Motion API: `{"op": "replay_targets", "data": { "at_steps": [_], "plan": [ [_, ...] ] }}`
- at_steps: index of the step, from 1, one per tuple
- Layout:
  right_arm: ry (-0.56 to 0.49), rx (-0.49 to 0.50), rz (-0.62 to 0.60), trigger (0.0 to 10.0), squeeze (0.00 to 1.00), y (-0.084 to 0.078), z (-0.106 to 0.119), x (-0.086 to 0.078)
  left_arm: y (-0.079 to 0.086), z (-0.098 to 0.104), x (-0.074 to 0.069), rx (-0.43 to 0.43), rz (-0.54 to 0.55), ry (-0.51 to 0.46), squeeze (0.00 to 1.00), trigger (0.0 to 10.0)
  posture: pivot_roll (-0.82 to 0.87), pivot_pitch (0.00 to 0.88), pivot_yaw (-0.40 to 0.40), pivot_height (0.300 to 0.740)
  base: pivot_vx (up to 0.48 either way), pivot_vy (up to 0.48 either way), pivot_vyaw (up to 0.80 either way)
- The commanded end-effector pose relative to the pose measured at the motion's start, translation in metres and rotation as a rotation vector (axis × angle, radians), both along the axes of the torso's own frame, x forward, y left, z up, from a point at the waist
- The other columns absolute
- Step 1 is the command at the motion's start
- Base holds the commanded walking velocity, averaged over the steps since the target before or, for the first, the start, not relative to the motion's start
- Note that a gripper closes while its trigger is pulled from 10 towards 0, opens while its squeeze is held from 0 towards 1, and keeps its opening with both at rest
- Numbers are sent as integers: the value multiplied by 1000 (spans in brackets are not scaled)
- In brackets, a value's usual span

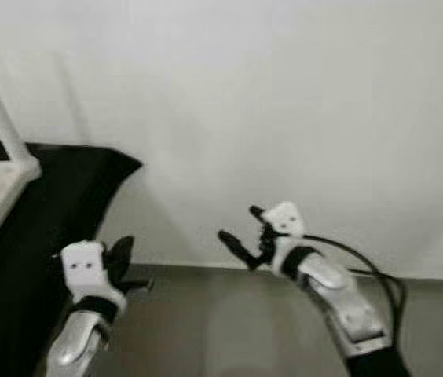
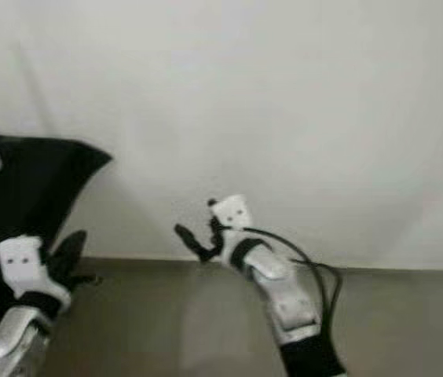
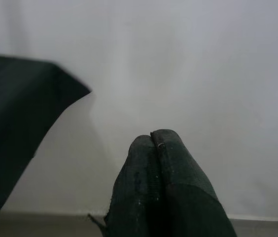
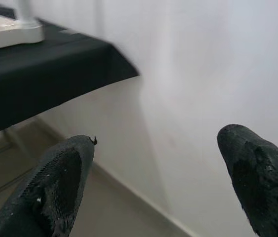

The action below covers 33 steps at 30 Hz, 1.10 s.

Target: Building children table

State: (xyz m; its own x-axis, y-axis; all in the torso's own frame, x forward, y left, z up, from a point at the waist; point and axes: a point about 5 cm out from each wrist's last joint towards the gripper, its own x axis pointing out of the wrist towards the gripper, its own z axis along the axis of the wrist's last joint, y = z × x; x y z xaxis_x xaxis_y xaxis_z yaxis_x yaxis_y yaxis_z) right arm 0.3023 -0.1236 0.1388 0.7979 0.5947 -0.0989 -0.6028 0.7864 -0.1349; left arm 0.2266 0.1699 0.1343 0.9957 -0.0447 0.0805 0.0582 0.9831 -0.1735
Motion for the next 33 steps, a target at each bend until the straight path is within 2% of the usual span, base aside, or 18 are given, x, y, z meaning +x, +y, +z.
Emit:
{"op": "replay_targets", "data": {
  "at_steps": [1, 2, 3, 10, 15, 18, 24, 33],
  "plan": [
    [6, 10, 9, 10000, 0, -4, -4, -2, -2, -1, 2, 61, -8, 12, 0, 10000, -66, 60, -30, 740, 0, 0, 0],
    [4, 11, 26, 10000, 0, -2, -5, -3, -1, 0, 3, 113, -10, 7, 0, 10000, -66, 60, -30, 740, 0, 0, 0],
    [3, 6, 39, 10000, 0, 0, -5, -4, 0, -1, 4, 125, -13, 9, 0, 10000, -64, 61, -23, 740, 0, 0, 0],
    [9, -25, 143, 10000, 0, 6, -9, -11, -2, -2, 4, 148, -42, 14, 0, 10000, -65, 62, -11, 740, 0, 0, 686],
    [10, -27, 257, 10000, 0, 12, -9, -15, -3, -3, 4, 161, -44, 22, 0, 10000, -60, 59, 3, 740, 0, 0, 800],
    [-13, -69, 344, 10000, 0, 14, -8, -18, -4, -4, 5, 186, -58, 26, 0, 10000, -56, 56, 9, 740, 0, 0, 800],
    [-48, -138, 367, 10000, 0, 12, -9, -16, -4, -4, 7, 187, -57, 31, 0, 10000, -54, 51, 14, 740, 0, 0, 800],
    [-46, -114, 343, 10000, 0, 11, -12, -13, -4, -5, 10, 175, -53, 34, 0, 10000, -60, 43, 19, 740, 0, 0, 800]
  ]
}}
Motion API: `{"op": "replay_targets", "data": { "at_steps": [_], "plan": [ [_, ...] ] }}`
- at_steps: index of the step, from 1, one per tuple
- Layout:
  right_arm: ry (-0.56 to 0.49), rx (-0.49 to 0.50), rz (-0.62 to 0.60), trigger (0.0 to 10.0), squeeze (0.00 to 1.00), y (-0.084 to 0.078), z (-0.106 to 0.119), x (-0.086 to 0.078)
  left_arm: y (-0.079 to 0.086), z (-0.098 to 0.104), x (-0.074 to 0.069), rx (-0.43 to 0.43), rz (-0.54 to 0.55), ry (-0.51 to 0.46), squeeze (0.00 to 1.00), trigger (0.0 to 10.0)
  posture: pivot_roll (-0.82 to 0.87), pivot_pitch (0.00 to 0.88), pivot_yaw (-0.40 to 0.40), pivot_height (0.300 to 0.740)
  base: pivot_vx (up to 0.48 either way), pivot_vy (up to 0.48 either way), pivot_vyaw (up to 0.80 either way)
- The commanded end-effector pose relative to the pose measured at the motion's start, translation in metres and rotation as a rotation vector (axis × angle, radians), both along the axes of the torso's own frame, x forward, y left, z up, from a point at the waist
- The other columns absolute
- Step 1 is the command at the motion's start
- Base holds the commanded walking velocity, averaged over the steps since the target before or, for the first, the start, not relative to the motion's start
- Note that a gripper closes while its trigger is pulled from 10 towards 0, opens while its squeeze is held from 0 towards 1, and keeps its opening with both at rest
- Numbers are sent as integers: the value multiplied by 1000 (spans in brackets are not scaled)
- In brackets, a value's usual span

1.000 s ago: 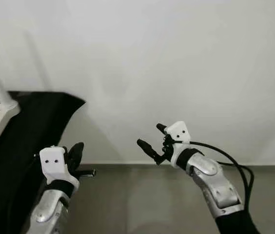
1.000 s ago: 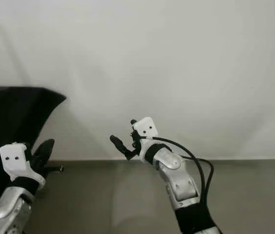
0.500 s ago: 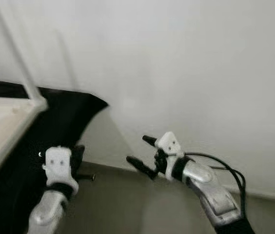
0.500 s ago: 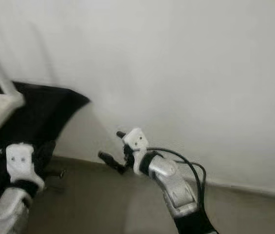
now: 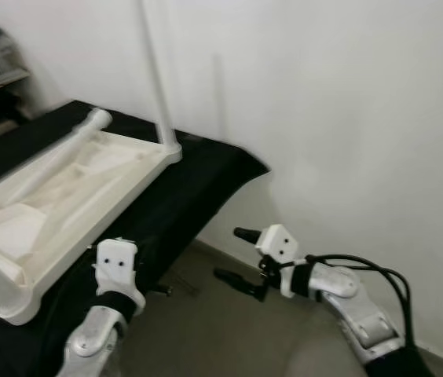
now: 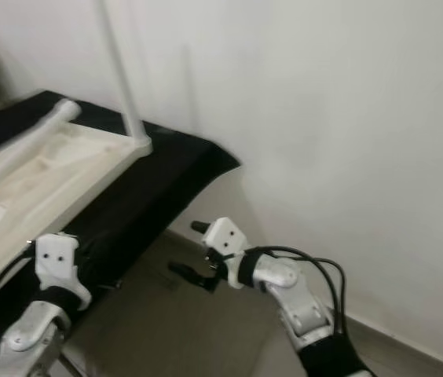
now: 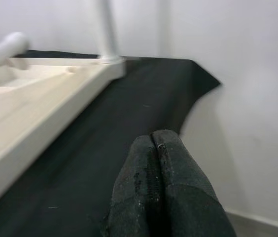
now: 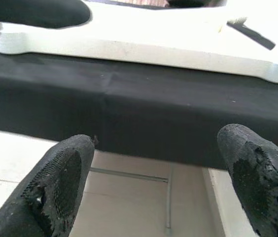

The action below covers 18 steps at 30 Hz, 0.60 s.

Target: Building children table

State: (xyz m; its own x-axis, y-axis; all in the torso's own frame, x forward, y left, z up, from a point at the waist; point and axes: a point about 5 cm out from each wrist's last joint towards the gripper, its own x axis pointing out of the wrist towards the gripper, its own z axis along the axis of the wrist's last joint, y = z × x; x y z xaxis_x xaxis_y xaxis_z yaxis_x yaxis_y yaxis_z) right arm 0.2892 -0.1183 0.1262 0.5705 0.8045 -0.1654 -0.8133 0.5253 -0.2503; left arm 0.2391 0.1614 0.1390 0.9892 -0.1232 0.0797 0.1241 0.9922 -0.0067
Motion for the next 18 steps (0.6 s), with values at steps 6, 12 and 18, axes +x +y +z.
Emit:
{"op": "replay_targets", "data": {
  "at_steps": [6, 12, 18],
  "plan": [
    [3, 35, 3, 10000, 0, 5, -1, 1, 2, -10, 0, 9, -5, 44, 0, 10000, -64, 39, 25, 740, 0, 0, 800],
    [3, 38, 0, 10000, 0, 6, -2, 2, 2, -10, 1, 10, -10, 42, 0, 10000, -66, 37, 30, 740, 0, 0, 800],
    [5, 41, -2, 10000, 0, 6, -3, 3, 2, -10, 2, 6, -6, 42, 0, 10000, -66, 38, 31, 740, 0, 0, 800]
  ]
}}
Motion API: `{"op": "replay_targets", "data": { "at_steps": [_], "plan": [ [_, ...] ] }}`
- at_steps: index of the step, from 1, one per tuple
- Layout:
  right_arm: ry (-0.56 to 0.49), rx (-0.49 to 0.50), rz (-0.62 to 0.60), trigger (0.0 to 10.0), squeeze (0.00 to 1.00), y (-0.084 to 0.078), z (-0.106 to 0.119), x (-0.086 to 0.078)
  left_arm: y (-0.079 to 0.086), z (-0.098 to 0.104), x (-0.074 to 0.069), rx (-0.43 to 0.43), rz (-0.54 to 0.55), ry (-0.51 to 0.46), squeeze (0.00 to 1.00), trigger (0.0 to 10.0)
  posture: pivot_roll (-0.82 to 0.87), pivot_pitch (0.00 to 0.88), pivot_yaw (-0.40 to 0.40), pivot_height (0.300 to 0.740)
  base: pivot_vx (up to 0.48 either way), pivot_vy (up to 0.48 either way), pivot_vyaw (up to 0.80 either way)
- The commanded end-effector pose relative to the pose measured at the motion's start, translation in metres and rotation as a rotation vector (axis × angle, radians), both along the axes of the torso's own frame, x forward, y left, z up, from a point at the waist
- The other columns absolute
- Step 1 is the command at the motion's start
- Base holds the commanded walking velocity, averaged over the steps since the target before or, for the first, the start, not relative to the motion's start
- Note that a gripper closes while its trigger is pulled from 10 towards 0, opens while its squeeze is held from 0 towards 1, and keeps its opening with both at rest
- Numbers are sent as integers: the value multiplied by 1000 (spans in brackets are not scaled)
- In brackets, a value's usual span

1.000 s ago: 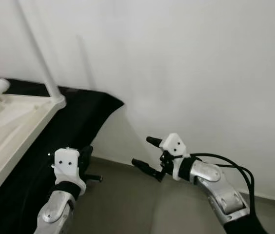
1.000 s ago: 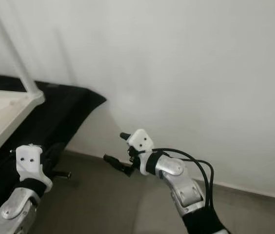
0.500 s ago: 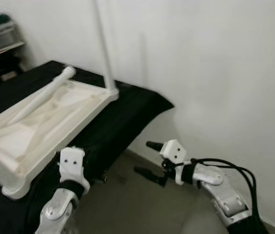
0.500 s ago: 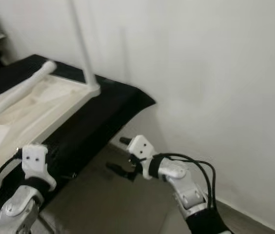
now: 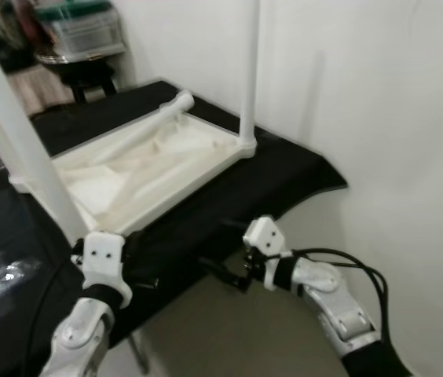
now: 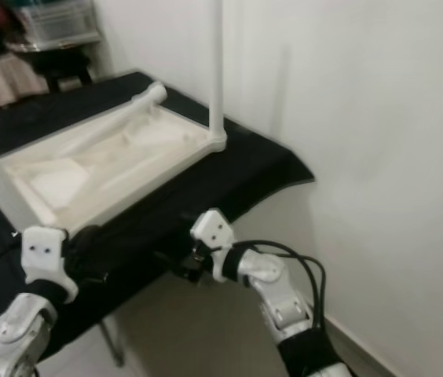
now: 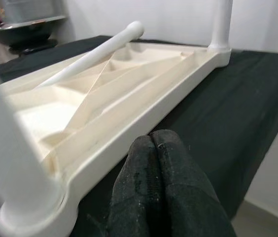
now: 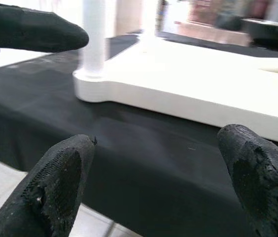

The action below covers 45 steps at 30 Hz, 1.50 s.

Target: Building children table

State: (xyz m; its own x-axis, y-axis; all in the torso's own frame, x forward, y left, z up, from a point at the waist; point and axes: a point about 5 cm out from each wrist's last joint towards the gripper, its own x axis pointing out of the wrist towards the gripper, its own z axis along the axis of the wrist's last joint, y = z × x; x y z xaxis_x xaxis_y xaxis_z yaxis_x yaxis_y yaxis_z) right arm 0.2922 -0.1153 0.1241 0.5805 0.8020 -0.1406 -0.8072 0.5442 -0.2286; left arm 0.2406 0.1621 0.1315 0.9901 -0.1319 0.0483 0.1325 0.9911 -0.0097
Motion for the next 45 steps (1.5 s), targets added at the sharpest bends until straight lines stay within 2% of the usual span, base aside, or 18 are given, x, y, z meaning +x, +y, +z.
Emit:
{"op": "replay_targets", "data": {
  "at_steps": [1, 9, 36, 45],
  "plan": [
    [0, 7, 11, 10000, 0, 3, -1, 0, 2, -3, 0, 4, 3, 10, 0, 10000, -66, 39, 30, 740, 0, 0, 800],
    [-1, 20, 11, 10000, 0, 3, 0, 1, 1, -2, 1, 2, -1, 7, 0, 10000, -67, 40, 32, 740, 0, 0, 792],
    [-28, 35, 6, 10000, 0, 4, 2, 1, 1, -2, 2, -29, -20, 7, 0, 10000, -73, 46, 35, 740, 0, -472, 0],
    [-41, 4, 17, 10000, 0, 5, 1, 0, 3, -1, 3, -36, -1, -1, 0, 10000, -71, 47, 35, 740, 0, 0, 275]
  ]
}}
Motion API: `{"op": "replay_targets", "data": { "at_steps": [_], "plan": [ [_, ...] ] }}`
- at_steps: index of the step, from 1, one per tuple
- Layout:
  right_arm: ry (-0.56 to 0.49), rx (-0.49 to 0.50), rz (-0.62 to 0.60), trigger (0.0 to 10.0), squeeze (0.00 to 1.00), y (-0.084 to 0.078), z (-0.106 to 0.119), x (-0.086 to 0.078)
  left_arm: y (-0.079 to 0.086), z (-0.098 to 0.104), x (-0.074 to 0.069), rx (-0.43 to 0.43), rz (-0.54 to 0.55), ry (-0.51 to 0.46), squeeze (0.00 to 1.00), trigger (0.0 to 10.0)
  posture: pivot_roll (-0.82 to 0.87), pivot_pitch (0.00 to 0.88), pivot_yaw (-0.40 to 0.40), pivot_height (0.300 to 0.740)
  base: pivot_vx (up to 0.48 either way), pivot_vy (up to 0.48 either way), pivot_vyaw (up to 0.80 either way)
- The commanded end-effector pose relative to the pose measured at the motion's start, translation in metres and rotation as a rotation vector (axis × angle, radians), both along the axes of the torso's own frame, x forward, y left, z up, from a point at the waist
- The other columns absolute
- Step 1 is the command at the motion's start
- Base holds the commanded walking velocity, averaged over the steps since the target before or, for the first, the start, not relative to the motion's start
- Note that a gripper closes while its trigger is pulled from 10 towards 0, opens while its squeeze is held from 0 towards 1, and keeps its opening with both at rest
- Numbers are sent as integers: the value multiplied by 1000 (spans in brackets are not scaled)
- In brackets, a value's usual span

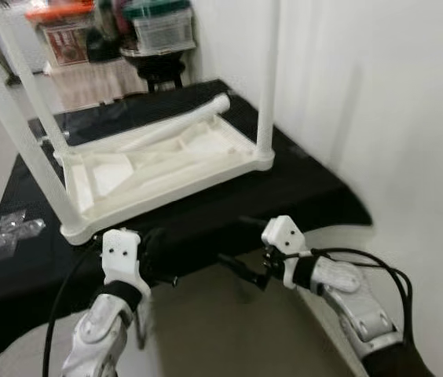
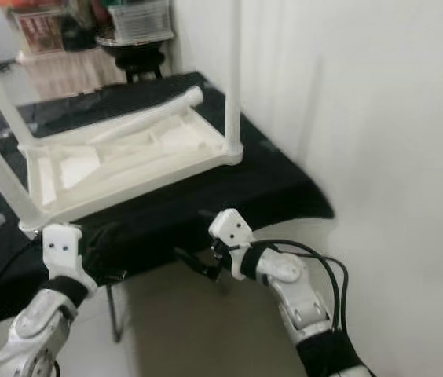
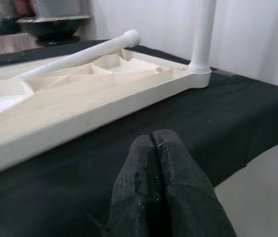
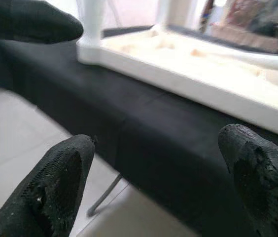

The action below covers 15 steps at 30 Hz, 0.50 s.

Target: Building children table

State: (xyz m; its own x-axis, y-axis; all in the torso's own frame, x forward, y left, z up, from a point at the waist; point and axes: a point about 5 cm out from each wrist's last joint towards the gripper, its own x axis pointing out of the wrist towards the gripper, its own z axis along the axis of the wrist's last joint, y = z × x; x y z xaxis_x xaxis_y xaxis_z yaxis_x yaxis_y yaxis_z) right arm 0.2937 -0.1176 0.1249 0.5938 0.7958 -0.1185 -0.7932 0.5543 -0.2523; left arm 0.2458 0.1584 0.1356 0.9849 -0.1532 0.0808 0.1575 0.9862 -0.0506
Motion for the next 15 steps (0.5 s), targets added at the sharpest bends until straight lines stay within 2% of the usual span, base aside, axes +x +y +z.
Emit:
{"op": "replay_targets", "data": {
  "at_steps": [1, 15],
  "plan": [
    [-8, -9, 38, 10000, 0, 7, 0, -2, 7, -5, -3, 11, 21, 25, 0, 10000, -71, 47, 34, 740, 0, 0, 800],
    [-2, -24, 44, 10000, 0, 9, -2, -2, 7, -5, -3, 10, 18, 24, 0, 10000, -71, 46, 36, 740, 0, 0, 800]
  ]
}}
